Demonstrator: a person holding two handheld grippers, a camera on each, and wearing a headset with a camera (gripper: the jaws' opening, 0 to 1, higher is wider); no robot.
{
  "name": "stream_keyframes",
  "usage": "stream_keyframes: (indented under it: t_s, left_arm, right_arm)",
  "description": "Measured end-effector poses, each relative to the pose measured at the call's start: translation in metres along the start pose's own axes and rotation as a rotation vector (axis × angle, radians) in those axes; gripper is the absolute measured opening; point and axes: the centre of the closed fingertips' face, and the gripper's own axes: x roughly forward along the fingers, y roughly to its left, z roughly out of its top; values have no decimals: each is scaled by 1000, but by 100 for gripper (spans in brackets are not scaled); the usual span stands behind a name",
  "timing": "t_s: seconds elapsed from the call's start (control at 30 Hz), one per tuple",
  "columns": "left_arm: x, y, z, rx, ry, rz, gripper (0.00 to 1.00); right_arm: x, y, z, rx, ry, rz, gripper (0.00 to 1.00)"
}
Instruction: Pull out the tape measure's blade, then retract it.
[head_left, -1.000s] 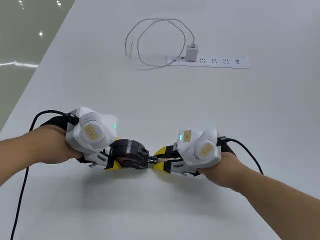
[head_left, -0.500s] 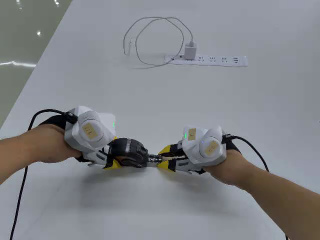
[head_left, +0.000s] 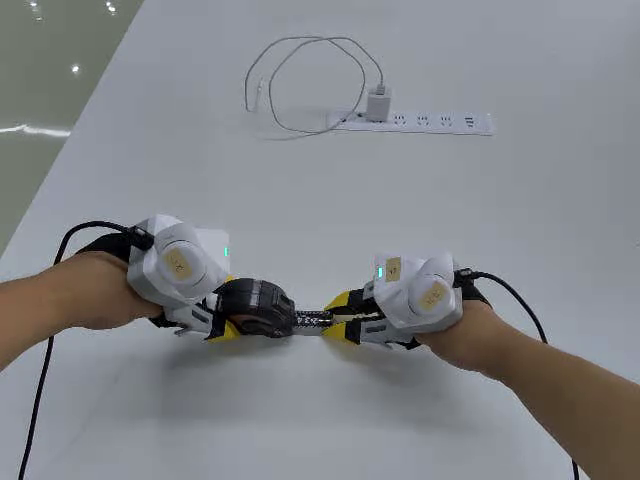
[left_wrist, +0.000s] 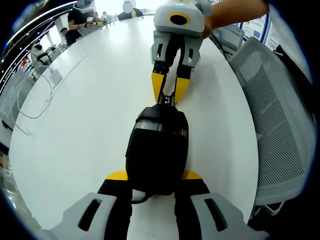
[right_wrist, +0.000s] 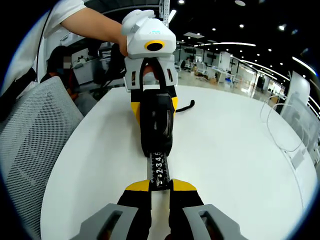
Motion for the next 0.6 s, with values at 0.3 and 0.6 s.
stream_keyframes:
  t_s: [0.3, 0.6]
  left_arm:
    - [0, -1, 0, -2, 2, -2, 28]
    - [0, -1, 1, -2, 4, -2, 28]
  right_arm:
    - [-9, -2, -8, 2, 15, -5, 8]
    - [-16, -3, -13, 0, 23, -9, 8]
